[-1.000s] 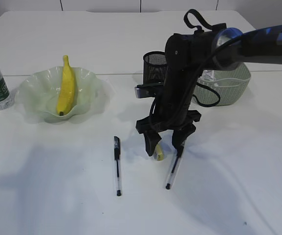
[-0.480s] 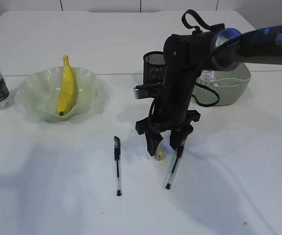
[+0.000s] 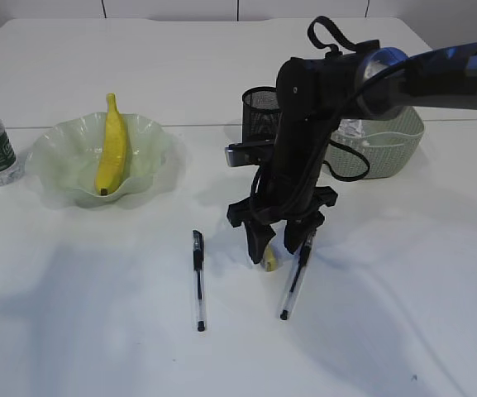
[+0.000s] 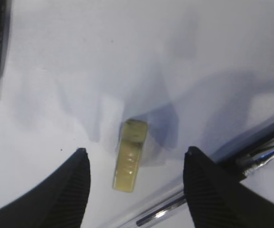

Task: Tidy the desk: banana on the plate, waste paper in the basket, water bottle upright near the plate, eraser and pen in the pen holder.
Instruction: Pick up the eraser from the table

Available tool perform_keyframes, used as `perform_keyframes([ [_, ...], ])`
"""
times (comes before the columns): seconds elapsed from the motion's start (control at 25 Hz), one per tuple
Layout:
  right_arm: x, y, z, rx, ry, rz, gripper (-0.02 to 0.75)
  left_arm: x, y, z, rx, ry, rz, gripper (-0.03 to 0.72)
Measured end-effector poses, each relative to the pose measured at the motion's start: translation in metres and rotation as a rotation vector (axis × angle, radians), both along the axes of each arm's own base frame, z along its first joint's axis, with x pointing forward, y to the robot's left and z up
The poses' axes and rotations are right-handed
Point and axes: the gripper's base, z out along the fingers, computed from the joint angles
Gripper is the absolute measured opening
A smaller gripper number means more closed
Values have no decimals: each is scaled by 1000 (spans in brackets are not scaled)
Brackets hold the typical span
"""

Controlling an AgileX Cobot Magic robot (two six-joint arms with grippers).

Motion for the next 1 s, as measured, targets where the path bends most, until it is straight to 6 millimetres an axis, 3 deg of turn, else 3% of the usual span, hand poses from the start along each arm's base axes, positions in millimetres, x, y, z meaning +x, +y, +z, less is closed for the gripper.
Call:
perform_keyframes([
  [0.68, -3, 10, 0, 6, -20, 20, 463, 0, 0, 0, 0, -2, 0, -24],
  [1.0, -3, 11, -13, 9, 13, 12, 463, 0, 0, 0, 0, -2, 0, -24],
])
